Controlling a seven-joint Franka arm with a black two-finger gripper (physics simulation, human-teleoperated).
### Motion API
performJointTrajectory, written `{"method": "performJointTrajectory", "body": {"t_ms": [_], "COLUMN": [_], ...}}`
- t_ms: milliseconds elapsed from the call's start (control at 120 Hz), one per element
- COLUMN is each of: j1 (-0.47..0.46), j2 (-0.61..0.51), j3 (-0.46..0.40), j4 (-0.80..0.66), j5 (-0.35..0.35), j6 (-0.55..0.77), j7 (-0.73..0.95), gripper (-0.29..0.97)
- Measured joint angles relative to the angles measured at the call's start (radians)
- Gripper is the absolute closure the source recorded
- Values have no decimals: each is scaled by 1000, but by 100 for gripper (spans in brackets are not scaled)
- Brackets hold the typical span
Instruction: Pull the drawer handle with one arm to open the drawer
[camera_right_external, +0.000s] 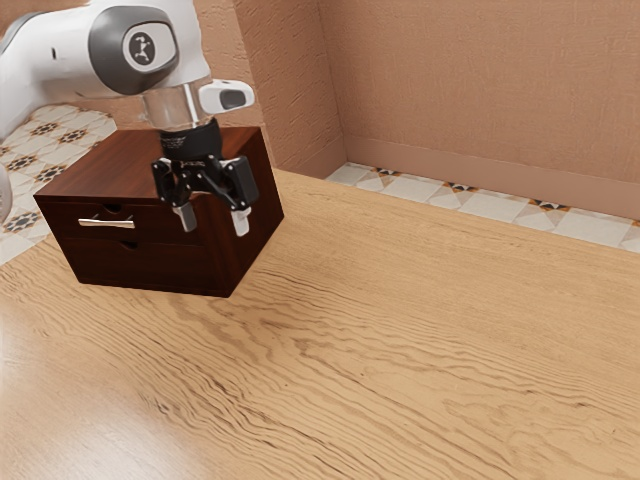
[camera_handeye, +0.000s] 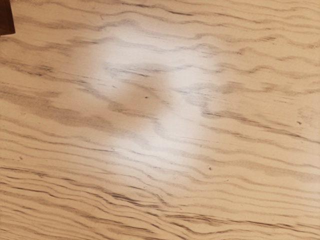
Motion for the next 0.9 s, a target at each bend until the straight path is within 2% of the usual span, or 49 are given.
{"method": "performJointTrajectory", "body": {"t_ms": [192,258,317,383,500,575,667,808,900], "j1": [-1,-3,3,14,71,112,169,223,272], "j2": [-1,-55,-143,-177,-132,-107,-125,-284,-352], "j3": [2,1,4,23,64,97,115,147,147], "j4": [1,24,42,43,15,1,-100,-375,-464], "j5": [11,14,17,50,161,198,211,139,112], "j6": [2,10,21,3,-23,-37,2,156,253], "j7": [4,34,150,309,540,668,810,1028,1152], "gripper": [0,0,0,0,0,0,0,0,0]}}
